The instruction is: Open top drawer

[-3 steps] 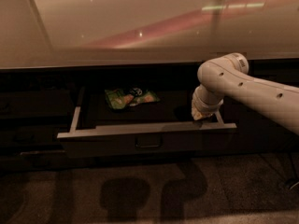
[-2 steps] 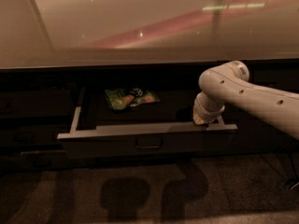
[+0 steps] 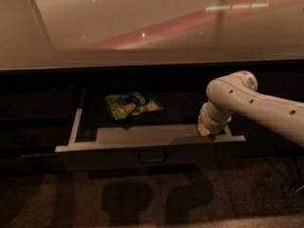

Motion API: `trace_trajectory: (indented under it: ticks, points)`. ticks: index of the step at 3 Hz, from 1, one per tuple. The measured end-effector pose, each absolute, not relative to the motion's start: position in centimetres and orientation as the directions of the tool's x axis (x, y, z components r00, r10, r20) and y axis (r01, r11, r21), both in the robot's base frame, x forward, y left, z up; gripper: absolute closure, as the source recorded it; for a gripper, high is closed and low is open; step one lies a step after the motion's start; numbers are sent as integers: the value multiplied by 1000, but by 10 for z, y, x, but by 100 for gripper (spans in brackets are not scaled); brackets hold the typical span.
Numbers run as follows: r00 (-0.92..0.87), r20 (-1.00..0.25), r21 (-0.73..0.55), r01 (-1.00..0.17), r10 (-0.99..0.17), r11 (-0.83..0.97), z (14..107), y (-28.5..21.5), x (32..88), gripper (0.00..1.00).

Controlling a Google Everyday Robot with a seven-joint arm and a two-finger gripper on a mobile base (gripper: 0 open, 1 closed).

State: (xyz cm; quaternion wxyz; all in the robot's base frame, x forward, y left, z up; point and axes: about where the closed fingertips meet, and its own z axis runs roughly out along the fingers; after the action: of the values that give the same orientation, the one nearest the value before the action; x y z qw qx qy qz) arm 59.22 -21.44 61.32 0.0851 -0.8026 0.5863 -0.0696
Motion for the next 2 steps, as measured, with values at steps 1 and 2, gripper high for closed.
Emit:
trace_trajectory:
  ticks: [1, 2]
  points:
    - [303, 12, -218, -929, -953, -298, 614, -215, 593, 100]
    - [329, -1, -198, -926, -944, -323, 597, -215, 560, 100]
